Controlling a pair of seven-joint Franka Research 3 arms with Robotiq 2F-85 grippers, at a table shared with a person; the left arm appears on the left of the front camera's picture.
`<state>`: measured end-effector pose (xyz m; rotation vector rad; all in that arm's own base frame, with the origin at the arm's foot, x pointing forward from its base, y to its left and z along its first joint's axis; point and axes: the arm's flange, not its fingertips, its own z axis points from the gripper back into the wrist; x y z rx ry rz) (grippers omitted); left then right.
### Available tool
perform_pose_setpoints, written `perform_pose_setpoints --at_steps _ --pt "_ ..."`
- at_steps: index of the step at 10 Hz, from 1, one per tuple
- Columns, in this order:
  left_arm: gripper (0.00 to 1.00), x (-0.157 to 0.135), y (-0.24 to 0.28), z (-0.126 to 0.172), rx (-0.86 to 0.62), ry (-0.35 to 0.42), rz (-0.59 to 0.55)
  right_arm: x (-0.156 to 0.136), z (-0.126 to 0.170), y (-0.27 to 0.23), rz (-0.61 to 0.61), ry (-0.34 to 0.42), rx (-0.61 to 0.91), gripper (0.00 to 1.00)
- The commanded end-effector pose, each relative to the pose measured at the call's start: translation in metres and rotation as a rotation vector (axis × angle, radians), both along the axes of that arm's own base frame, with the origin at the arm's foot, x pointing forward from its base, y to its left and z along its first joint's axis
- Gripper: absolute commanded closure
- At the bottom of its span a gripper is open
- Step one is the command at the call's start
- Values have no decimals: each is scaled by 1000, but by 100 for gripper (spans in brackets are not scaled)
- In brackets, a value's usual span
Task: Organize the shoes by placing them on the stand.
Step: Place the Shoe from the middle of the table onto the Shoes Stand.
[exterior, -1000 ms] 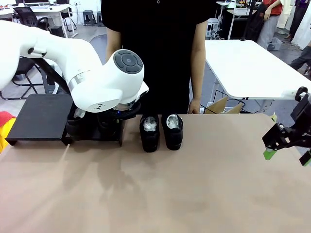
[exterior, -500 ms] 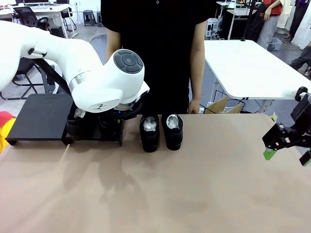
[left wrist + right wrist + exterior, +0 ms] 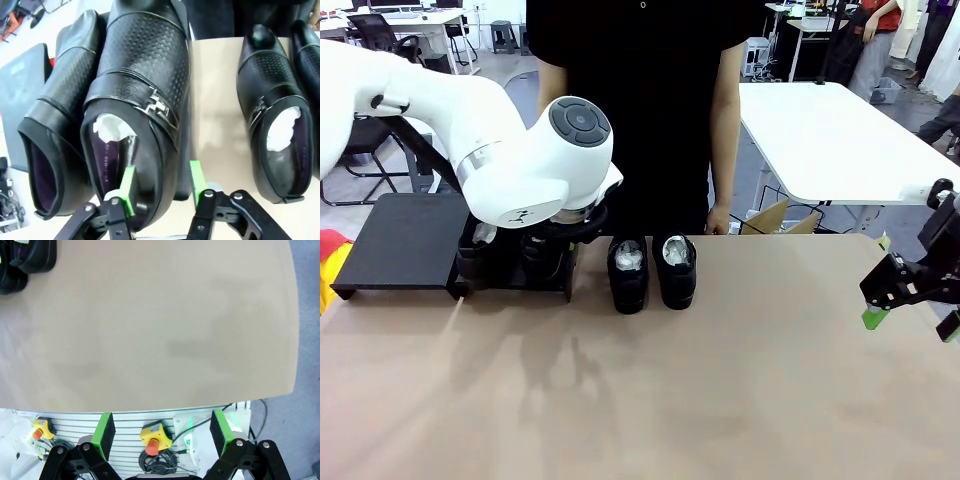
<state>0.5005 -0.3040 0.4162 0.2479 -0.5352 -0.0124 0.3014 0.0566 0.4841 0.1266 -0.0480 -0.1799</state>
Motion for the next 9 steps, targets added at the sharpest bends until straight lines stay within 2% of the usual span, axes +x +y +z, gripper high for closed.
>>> perform_pose_setpoints --at_steps 1,3,5,6,9 --pt "0 -11 4 8 11 -37 32 -1 1 0 8 0 11 0" --pt "0 -25 3 20 4 -65 21 -1 1 0 8 0 11 0" --pt "0 -35 6 27 -5 -62 9 -1 1 0 8 0 11 0" --pt "0 -17 0 25 -4 -43 3 -1 1 0 8 0 11 0" --pt "0 -17 0 25 -4 -43 3 -1 1 0 8 0 11 0"
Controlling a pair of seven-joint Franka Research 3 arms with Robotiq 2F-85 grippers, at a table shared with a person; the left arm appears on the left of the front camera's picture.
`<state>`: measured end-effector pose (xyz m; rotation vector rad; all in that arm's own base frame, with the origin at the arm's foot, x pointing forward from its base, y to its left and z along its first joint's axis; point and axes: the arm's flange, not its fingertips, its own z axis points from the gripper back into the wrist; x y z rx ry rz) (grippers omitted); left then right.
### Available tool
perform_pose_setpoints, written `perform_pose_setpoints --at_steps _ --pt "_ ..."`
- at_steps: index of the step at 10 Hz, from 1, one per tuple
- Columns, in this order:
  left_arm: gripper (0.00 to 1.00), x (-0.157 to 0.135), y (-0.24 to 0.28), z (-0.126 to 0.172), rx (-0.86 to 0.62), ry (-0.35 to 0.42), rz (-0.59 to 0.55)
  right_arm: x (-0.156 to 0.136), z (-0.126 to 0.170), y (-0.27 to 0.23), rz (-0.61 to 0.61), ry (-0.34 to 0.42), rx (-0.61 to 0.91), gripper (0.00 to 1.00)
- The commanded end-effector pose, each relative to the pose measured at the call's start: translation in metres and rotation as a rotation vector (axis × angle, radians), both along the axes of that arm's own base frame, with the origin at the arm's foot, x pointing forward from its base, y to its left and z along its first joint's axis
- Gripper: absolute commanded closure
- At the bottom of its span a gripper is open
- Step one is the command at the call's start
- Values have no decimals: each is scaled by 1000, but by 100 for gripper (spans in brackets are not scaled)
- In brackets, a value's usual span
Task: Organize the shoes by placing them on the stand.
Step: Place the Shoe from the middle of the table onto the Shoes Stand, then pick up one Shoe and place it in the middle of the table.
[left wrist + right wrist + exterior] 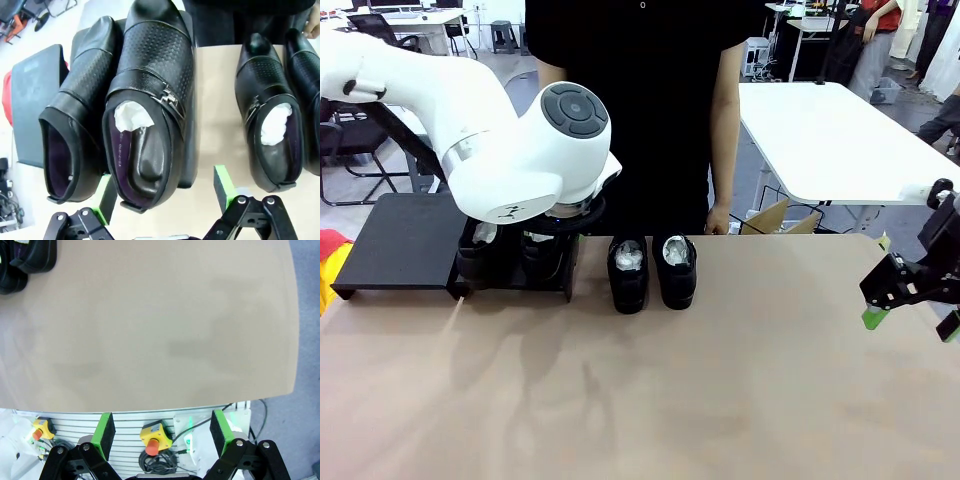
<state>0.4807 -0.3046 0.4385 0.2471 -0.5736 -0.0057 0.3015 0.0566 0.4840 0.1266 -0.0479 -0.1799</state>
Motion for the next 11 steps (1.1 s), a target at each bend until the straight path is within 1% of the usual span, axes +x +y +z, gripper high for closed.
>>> perform_pose_setpoints --at_steps 1,6,7,8,9,10,11 --pt "0 3 0 2 -2 -5 2 -1 1 0 8 0 11 0" --pt "0 1 0 0 -1 0 0 -1 1 0 8 0 11 0" --pt "0 -15 6 15 -9 44 -74 -1 1 0 8 0 11 0" --pt "0 -34 22 32 -20 63 -113 -1 1 0 8 0 11 0" --pt "0 -52 40 47 -19 69 -120 -1 1 0 8 0 11 0" --pt "0 -73 59 59 -63 68 -171 -1 1 0 8 0 11 0" --pt "0 -87 72 66 -94 53 -229 -1 1 0 8 0 11 0"
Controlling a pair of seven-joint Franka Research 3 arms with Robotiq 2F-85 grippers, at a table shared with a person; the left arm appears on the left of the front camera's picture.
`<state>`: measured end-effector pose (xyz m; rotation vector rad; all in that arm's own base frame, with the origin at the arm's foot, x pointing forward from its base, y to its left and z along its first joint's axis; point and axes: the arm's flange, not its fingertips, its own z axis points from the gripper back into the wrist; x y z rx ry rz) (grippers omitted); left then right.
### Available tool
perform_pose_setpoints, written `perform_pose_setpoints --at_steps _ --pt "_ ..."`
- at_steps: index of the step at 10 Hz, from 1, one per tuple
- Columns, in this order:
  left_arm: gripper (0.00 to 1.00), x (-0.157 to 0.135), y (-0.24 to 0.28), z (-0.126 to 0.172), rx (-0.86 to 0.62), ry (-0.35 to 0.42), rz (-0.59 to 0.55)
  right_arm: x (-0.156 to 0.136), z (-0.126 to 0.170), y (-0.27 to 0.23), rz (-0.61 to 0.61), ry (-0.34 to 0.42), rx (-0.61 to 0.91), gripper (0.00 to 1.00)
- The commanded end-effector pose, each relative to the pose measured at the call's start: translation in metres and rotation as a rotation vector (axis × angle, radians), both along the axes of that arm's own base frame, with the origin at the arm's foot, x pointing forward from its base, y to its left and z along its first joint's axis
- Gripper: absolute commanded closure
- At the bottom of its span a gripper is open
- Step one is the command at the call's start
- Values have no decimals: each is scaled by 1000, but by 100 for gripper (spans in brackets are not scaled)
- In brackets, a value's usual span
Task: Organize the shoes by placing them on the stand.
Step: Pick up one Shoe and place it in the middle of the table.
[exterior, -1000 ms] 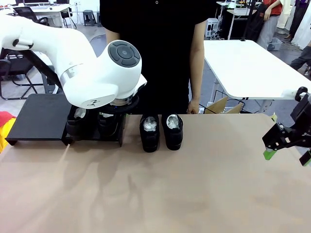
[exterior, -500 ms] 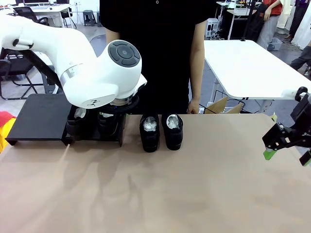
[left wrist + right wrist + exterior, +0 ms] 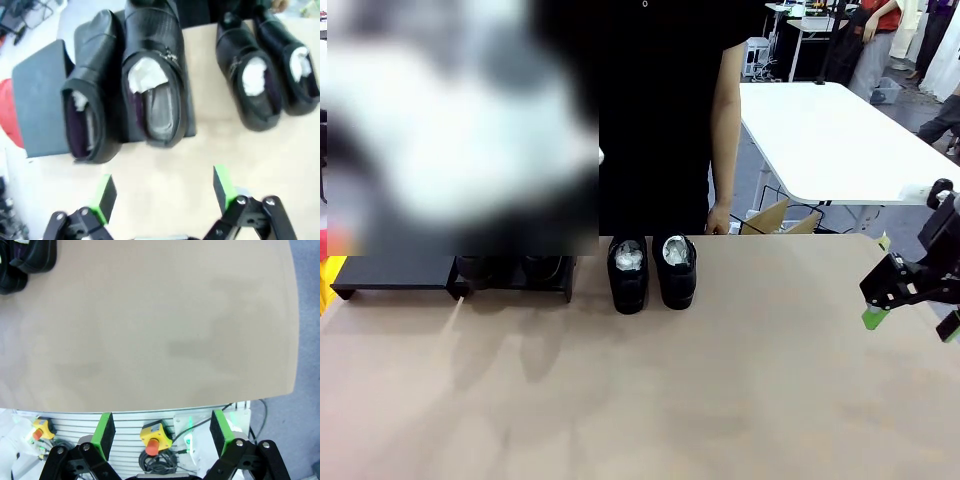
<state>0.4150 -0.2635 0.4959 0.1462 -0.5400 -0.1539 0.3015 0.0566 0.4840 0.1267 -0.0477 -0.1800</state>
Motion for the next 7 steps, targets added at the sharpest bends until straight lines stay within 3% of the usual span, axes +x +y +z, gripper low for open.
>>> perform_pose_setpoints --at_steps 1,4,7 --pt "0 -30 49 11 -23 13 -22 0 0 0 0 0 0 0" --pt "0 -39 85 3 -81 26 4 29 30 82 318 -36 14 0" --pt "0 -43 101 -10 -174 -2 59 107 39 169 583 -12 17 0"
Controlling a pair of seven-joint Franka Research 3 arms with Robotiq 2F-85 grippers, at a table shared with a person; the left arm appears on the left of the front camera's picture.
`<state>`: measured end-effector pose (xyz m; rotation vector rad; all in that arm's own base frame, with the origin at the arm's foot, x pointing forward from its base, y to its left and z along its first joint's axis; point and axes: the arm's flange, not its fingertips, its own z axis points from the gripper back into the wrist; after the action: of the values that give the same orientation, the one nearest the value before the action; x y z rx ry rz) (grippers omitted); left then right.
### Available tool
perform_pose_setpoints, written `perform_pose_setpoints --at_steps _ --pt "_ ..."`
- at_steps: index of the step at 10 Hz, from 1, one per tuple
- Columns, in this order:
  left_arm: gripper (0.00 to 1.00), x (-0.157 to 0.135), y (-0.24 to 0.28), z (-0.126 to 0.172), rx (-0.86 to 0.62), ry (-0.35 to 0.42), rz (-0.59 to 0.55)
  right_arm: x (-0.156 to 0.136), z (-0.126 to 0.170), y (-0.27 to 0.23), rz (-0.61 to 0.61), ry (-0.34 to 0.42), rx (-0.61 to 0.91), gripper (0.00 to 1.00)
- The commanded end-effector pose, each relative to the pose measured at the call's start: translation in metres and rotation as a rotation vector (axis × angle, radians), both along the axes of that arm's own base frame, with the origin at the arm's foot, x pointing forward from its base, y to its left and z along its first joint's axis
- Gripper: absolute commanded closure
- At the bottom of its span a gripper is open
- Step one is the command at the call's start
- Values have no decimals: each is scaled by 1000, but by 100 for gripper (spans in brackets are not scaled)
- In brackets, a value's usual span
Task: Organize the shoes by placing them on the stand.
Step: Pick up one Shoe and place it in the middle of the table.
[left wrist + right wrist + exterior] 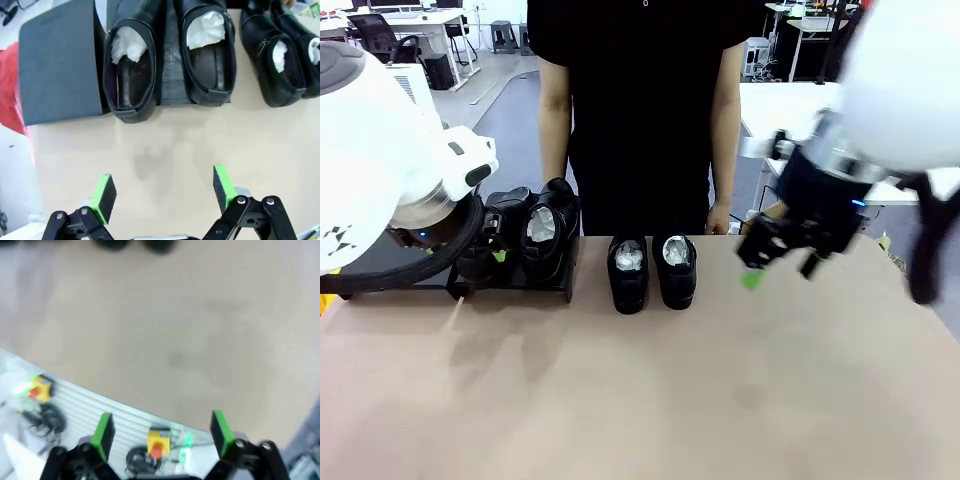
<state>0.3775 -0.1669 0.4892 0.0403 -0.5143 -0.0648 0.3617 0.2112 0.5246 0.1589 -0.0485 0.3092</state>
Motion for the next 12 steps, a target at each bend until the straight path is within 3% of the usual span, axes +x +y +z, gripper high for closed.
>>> perform_pose_setpoints --at_steps 1,3,4,5,6,8,9,10,12 --pt "0 0 -4 4 31 8 -15 86 -12 43 116 38 -42 0" --pt "0 0 -4 4 31 8 -15 146 -47 78 97 72 -97 0" --pt "0 0 -4 4 31 8 -15 166 -62 91 96 91 -43 0" --pt "0 0 -4 4 31 8 -15 166 -64 98 72 74 -19 0" --pt "0 0 -4 4 31 8 -15 147 -74 75 117 86 -40 0" --pt "0 0 -4 4 31 8 -15 147 -74 75 117 86 -40 0" --pt "0 0 -4 4 31 8 -15 166 -83 86 114 97 -25 0" --pt "0 0 -4 4 31 8 -15 157 -80 102 94 42 -69 0" --pt "0 0 -4 4 31 8 -15 166 -80 151 81 -22 -136 0"
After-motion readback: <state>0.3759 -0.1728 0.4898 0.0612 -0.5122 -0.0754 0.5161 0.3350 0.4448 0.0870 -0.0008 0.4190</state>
